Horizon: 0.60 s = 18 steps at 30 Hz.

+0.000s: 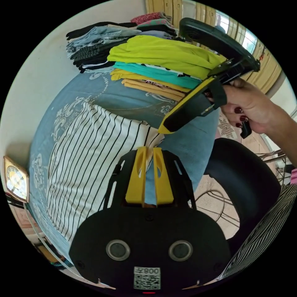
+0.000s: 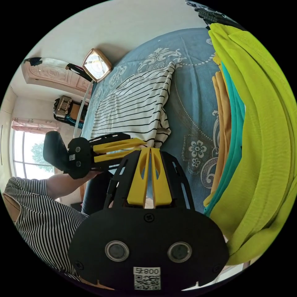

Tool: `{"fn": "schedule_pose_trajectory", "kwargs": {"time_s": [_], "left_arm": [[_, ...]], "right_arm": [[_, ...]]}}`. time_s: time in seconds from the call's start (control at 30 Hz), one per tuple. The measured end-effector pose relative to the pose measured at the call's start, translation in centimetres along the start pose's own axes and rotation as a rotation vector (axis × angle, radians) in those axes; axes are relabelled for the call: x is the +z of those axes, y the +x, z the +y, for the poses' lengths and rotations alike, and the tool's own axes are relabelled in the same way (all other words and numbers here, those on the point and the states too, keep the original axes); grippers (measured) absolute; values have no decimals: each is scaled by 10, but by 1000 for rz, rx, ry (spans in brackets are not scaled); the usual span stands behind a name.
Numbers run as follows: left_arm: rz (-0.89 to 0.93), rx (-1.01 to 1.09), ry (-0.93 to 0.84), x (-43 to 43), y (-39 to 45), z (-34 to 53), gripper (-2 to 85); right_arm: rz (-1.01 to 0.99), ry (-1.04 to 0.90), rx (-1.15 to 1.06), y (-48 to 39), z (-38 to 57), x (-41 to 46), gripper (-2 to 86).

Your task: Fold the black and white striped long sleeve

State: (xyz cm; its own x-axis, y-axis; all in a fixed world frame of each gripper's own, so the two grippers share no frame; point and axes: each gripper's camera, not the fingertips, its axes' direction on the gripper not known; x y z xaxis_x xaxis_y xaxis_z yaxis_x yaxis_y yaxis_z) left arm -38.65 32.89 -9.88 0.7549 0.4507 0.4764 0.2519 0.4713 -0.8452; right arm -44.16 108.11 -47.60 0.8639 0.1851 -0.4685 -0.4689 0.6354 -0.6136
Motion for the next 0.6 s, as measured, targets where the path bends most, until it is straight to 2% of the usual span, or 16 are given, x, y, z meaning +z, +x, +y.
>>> {"fn": "schedule_pose_trajectory", "kwargs": {"time_s": [0.23,0.6], "left_arm": [[55,-96,26,21,26,-7,16],[70,-112,47,40,52,-16,12]], "right_arm": [[218,145,-93,-38,-35,-13,48],[136,136,69,1,-173,46,78]]}}
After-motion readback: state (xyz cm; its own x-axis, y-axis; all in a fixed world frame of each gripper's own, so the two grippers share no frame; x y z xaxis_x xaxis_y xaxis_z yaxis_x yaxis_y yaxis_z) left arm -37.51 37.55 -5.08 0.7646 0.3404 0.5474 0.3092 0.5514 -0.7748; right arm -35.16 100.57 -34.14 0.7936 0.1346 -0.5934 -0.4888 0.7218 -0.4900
